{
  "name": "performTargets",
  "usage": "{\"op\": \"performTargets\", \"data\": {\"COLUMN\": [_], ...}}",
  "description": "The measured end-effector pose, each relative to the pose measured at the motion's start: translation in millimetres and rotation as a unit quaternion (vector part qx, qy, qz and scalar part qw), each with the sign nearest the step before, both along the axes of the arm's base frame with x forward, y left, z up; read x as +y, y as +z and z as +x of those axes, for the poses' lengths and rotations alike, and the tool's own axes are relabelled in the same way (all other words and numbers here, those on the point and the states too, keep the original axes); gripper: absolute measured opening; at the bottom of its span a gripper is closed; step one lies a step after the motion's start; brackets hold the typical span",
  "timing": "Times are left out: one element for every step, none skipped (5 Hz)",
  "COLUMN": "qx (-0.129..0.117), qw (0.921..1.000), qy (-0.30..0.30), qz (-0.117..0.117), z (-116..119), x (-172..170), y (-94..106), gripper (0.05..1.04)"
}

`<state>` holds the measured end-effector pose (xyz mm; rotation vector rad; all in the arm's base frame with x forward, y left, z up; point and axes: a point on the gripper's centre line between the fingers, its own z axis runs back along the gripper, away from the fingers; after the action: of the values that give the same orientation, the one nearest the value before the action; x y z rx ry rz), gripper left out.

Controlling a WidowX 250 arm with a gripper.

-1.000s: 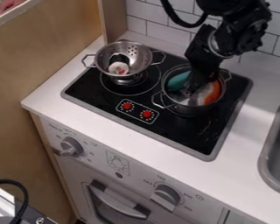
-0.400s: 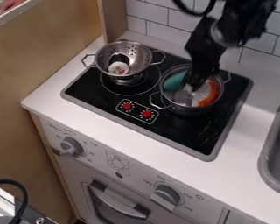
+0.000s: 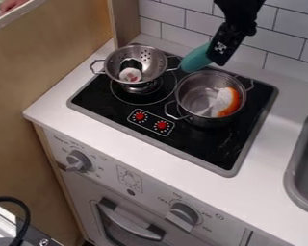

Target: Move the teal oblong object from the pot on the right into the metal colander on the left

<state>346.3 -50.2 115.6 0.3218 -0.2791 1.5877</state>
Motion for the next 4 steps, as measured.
{"op": "performTargets", "data": {"qx": [-0.002, -0.017, -0.040, -0.062], "qw": [0.9988, 0.9928, 0.9840, 0.9748], "qy": [-0.046, -0.112, -0.165, -0.202], "qz": [0.017, 0.040, 0.055, 0.071], "z": [-6.4, -19.3, -22.6, -19.9], "x": [7.4, 27.4, 46.7, 63.3], "y": [15.2, 15.0, 13.9, 7.8], "gripper": [0.392, 0.391, 0.391, 0.391]}}
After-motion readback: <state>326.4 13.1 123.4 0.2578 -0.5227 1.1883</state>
